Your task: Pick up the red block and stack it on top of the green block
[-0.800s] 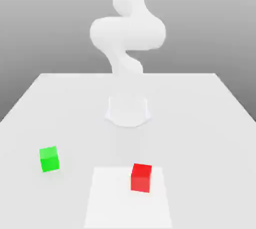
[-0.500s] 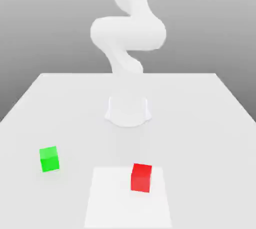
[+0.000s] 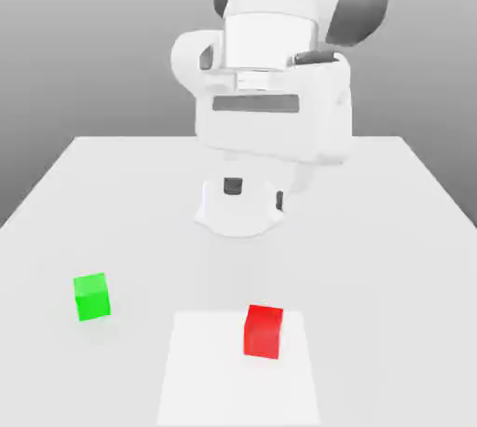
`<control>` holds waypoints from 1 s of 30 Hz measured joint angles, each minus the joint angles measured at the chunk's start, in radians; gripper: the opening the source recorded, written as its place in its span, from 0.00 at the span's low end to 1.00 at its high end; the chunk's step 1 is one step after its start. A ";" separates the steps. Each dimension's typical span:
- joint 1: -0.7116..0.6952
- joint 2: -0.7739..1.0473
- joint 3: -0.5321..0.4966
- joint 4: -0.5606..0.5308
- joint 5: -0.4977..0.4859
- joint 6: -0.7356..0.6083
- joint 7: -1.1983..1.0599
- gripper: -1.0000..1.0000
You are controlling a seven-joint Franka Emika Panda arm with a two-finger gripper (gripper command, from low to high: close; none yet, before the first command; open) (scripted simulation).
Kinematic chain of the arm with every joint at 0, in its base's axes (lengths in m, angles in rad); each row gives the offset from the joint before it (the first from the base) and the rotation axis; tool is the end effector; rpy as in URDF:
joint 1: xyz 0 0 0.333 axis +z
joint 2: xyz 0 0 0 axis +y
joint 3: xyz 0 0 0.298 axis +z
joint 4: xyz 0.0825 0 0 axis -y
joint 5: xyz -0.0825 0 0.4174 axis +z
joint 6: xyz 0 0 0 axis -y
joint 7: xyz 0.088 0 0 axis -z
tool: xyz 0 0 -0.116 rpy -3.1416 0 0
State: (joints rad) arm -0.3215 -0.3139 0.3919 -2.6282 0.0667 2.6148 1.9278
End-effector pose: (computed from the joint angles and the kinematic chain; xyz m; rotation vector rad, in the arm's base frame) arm 0.4673 0.0227 0.3250 -1.6919 2.3940 -0.3211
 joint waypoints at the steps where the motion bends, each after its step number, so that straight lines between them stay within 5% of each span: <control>1: -0.010 0.019 0.013 -0.012 0.000 0.012 0.044 0.50; 15: -0.088 0.289 0.117 -0.179 -0.047 0.182 0.679 0.50; 19: -0.063 0.408 0.051 -0.168 -0.219 0.268 0.831 0.50; 23: 0.083 0.528 -0.133 -0.146 -0.384 0.361 0.953 0.50; 24: 0.125 0.549 -0.178 -0.143 -0.396 0.380 0.961 0.00; 30: 0.146 0.560 -0.200 -0.141 -0.400 0.391 0.964 0.00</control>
State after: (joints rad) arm -0.1757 0.2460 0.1918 -2.7694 -0.3328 3.0062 2.8922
